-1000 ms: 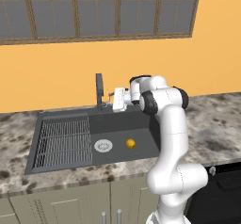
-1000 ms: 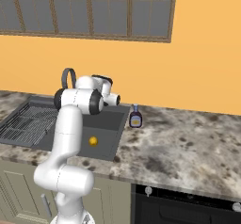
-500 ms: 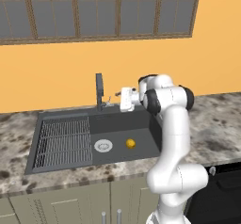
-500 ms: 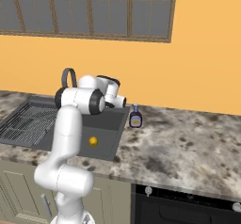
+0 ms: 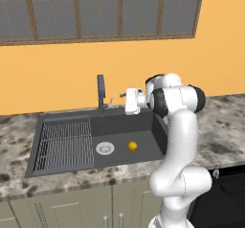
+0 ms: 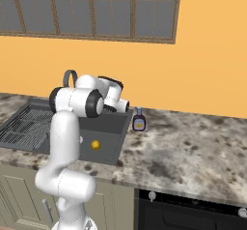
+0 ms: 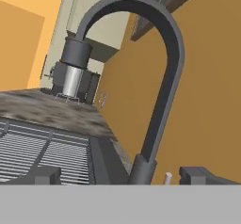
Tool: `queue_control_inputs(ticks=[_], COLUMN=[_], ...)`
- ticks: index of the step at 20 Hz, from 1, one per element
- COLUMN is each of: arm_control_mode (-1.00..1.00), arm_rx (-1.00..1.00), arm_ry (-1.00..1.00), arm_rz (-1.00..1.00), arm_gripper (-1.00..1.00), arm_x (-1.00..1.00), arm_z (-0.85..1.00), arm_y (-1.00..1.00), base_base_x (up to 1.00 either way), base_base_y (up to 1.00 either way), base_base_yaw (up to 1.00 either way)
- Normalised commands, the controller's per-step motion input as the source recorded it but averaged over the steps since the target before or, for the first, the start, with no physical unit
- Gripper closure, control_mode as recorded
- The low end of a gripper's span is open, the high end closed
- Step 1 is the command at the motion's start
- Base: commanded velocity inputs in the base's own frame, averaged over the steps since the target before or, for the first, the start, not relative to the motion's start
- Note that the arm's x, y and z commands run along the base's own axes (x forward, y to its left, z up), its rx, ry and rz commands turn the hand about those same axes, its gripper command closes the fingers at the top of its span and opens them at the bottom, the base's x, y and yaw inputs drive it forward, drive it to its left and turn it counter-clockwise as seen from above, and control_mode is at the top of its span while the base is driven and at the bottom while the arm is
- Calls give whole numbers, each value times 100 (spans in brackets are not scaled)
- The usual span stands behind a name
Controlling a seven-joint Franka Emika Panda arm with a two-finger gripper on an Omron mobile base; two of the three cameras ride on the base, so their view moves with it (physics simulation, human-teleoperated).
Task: Turn on the sink faucet. Then move the lemon from the counter to the sink. Turn off the sink. Move the vegetable from the sink to the pot next to the stove. Finally move the pot to the rear left burner.
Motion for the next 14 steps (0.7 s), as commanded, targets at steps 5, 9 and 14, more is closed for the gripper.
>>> queue_control_inputs(ticks=[5, 9, 14], arm_control_mode=[-100, -100, -100], arm_rx=[0, 0, 0], arm_ry=[0, 0, 0], arm_rz=[0, 0, -1], arm_gripper=[-100, -100, -100], arm_x=[-29, -35, -42], arm_z=[30, 28, 23], arm_y=[0, -2, -5], base_base_x=[0, 0, 0], base_base_y=[0, 0, 0], base_base_yaw=[0, 0, 0])
